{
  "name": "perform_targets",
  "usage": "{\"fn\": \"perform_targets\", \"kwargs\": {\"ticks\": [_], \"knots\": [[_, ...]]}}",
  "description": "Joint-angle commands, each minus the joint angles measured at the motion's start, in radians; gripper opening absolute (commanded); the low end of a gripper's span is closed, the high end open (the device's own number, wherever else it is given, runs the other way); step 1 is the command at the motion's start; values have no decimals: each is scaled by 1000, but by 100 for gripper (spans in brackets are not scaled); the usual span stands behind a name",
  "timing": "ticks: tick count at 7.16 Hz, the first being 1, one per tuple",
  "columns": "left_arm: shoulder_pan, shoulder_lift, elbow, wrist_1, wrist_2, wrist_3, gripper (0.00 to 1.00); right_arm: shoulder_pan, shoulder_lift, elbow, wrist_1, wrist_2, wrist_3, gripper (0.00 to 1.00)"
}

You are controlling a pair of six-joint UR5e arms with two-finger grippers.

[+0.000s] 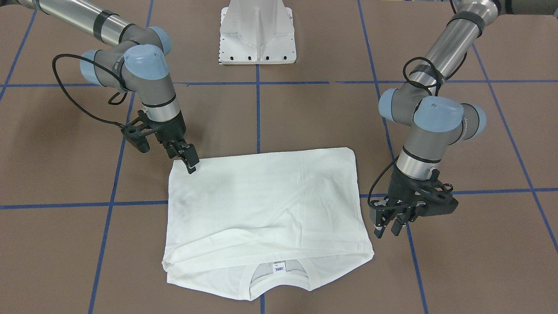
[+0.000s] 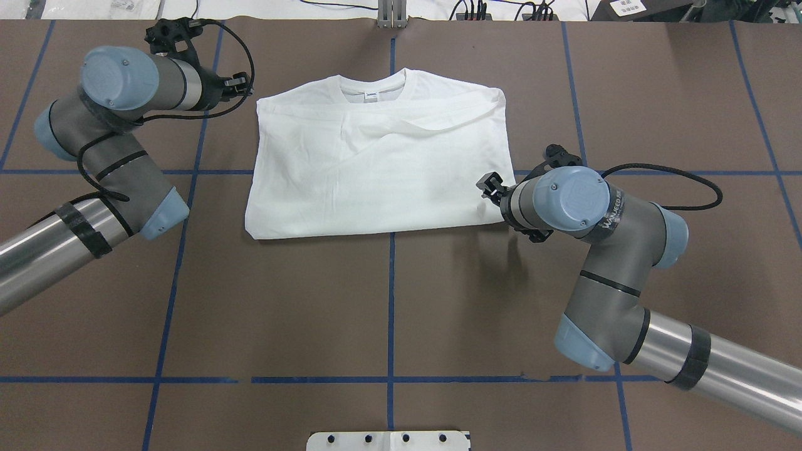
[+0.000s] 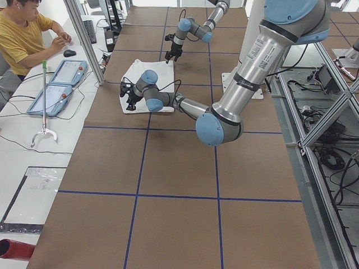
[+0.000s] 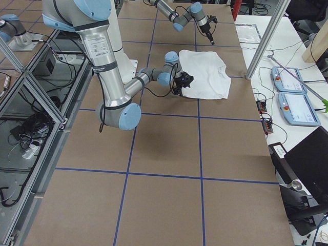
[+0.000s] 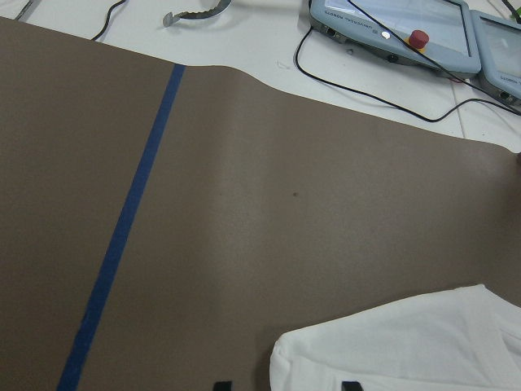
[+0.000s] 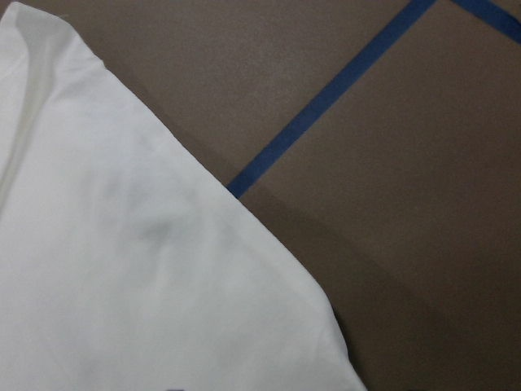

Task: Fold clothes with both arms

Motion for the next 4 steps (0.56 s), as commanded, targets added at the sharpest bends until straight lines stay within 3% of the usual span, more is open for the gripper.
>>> {"fn": "perform_targets", "kwargs": {"ticks": [1,2,4], "knots": [[0,0,-1,0,1,-1,54,-4,-7,0,-2,-6,17,53],[0,0,1,0,2,-1,54,-4,-7,-3,-5,-5,45,1],[0,0,1,0,2,-1,55,-3,-6,3,-6,-5,45,0]]}}
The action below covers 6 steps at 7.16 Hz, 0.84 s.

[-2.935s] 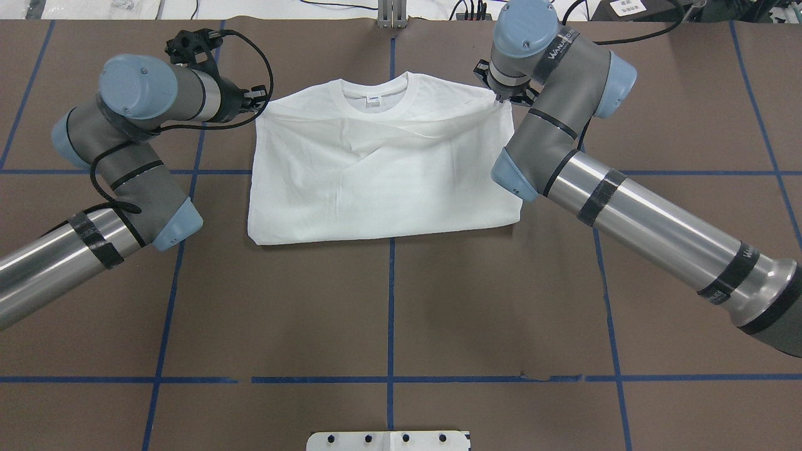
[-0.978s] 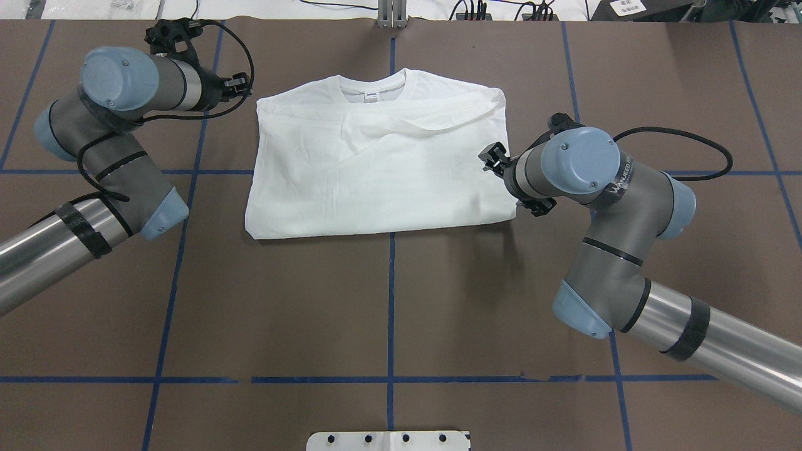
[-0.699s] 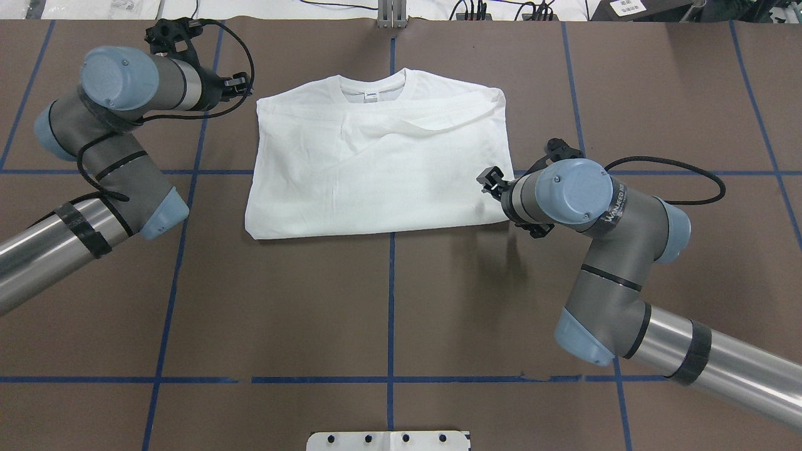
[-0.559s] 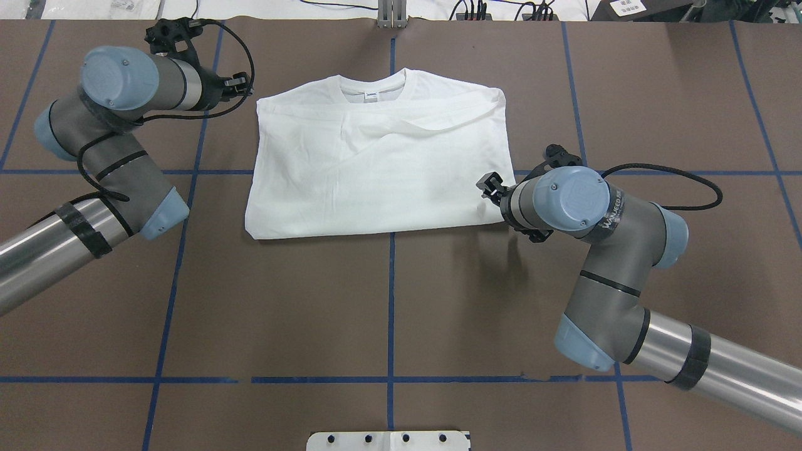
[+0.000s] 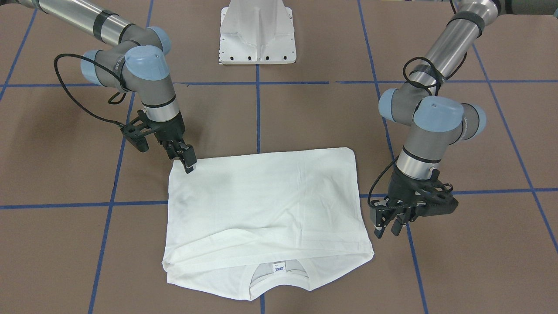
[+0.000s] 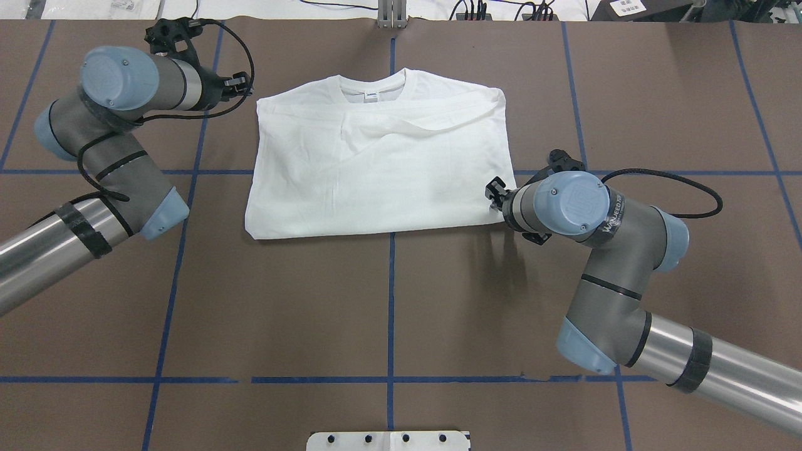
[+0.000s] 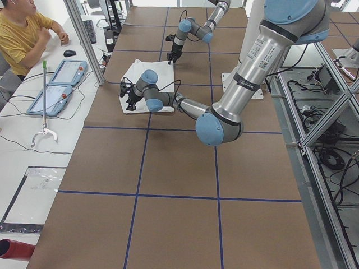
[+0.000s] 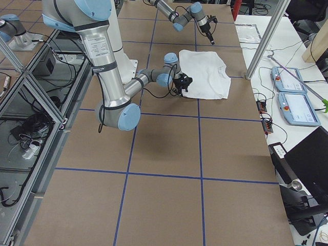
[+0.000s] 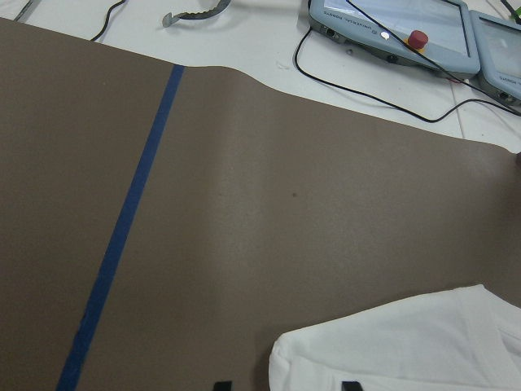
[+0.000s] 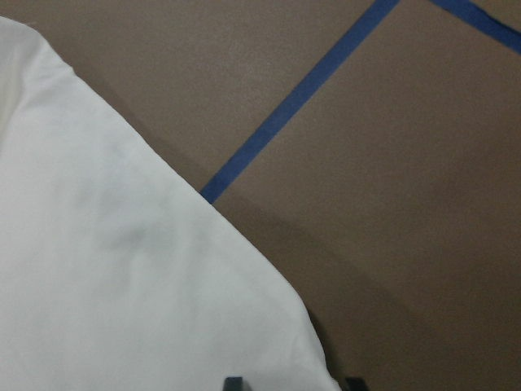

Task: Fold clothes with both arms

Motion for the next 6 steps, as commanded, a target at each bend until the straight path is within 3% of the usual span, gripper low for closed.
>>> {"fn": "perform_targets", "kwargs": {"ticks": [1,3,6], "knots": [[0,0,0,0,2,2,55,2,-1,10,-2,3,5,0],[0,-2,-1,-2,0,-4,55,1,-33,97,-46,12,5,0],[2,14,-146,15,-39,-30,55,-161,-97,411,-373,46,12,0]]}}
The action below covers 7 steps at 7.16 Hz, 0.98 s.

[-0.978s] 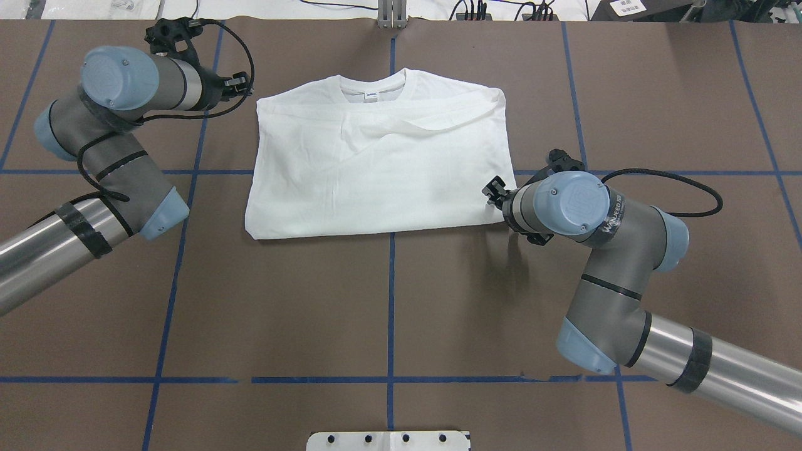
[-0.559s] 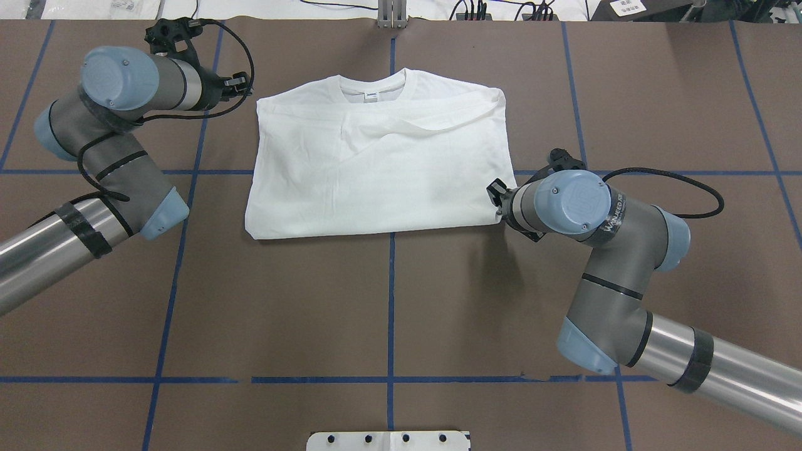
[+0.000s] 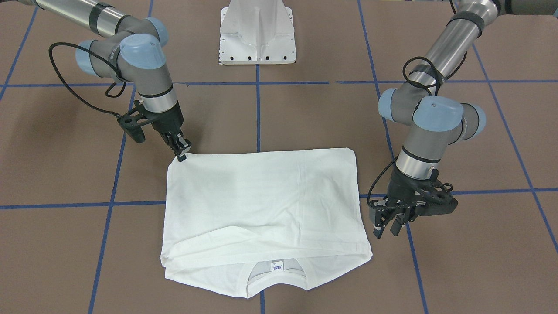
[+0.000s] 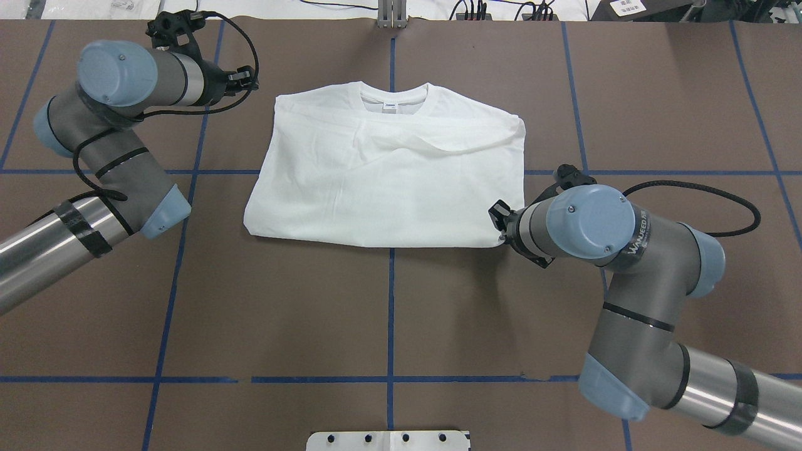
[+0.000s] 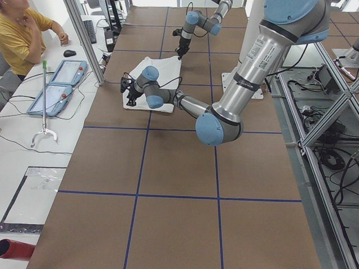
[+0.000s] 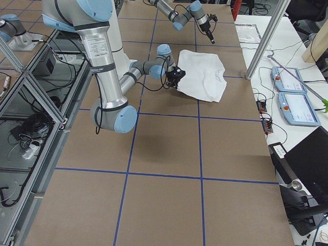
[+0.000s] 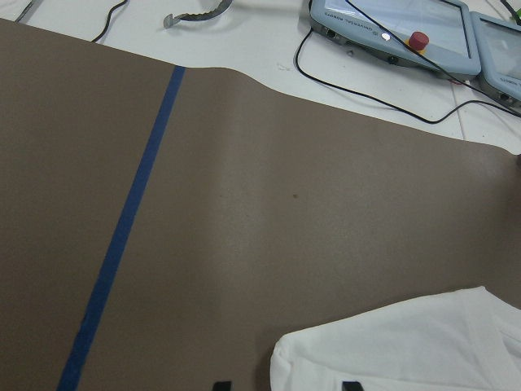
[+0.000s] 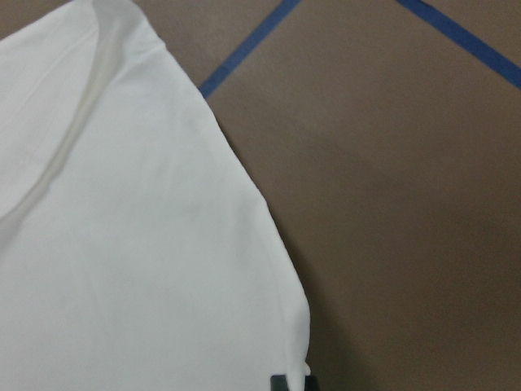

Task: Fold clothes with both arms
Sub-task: 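Drag the folded shirt toward the robot with the right gripper while the left grasps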

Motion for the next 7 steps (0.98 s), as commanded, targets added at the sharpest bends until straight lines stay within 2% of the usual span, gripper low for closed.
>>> {"fn": "perform_targets", "kwargs": {"ticks": [1,2,3,5,6,7], "knots": [[8,44,-147,10,-127,-104,55,-166,-83,225,-215,22,1,0],[10,69,-205,10,-201,-193,55,-243,-148,296,-220,36,-1,0],[38,93,-258,10,-232,-305,55,-321,-167,307,-223,53,4,0],[201,274,-426,13,-222,-437,59,-412,-192,353,-225,88,73,0],[285,323,-476,84,-220,-442,72,-447,-192,358,-225,88,91,0],[345,322,-487,125,-219,-506,76,-466,-192,361,-225,83,93,0]]}}
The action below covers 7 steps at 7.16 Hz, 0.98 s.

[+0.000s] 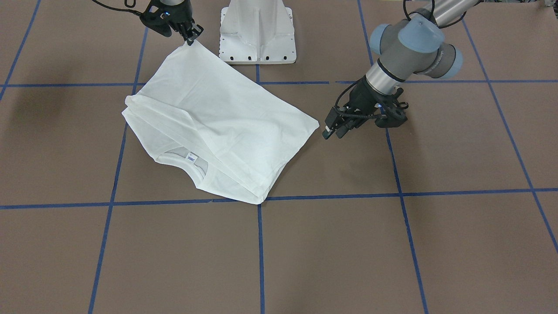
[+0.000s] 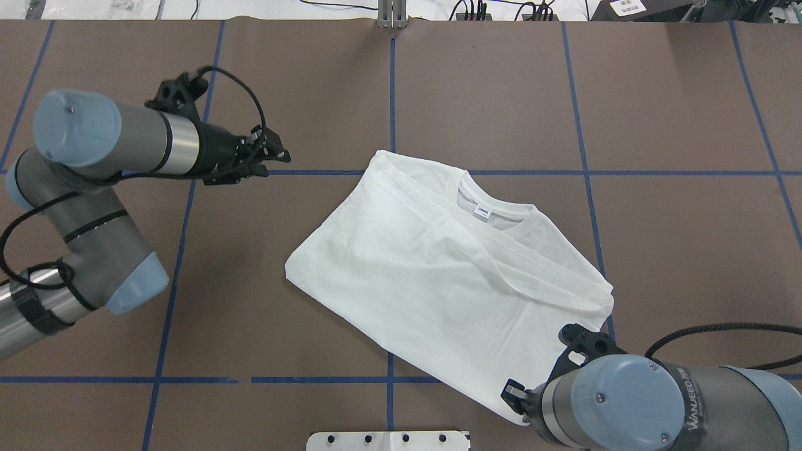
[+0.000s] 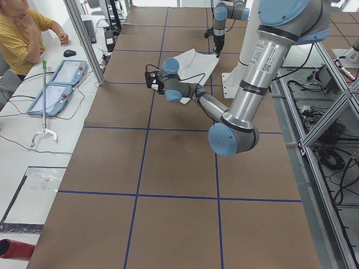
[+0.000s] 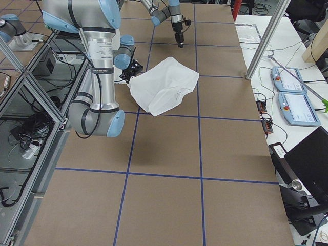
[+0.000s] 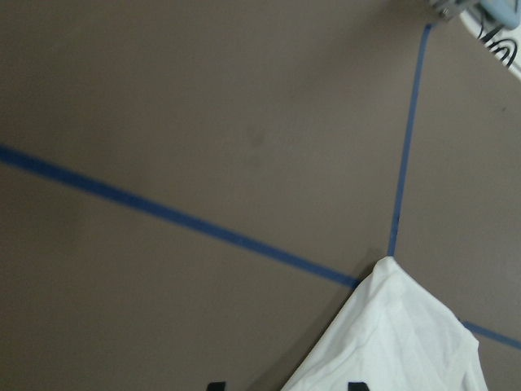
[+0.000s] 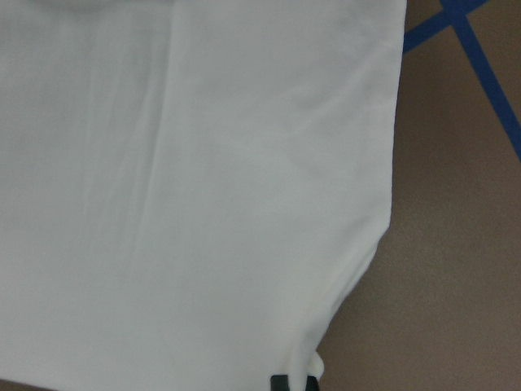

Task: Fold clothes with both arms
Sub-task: 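Drag the folded shirt toward the robot with the right gripper while the left grasps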

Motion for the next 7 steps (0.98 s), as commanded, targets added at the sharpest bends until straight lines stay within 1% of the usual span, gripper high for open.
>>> {"fn": "perform_targets", "kwargs": {"ticks": [1,2,3,4,5,6,7], "knots": [[150,23,-40,57,6,-113,77,-37,-2,13,0,-2,13,3],[173,20,-34,58,21,-115,77,-34,-4,13,-2,-2,13,27],[177,0,-23,75,23,-115,77,-34,-5,22,0,-2,13,42],[180,-38,-11,124,25,-114,77,-32,-5,28,0,-8,13,99],[189,-66,11,147,47,-109,74,9,1,30,0,-6,12,100],[204,-72,41,146,79,-108,69,32,1,30,0,-6,12,100],[206,-80,46,147,86,-108,62,44,2,30,0,-3,12,100]]}}
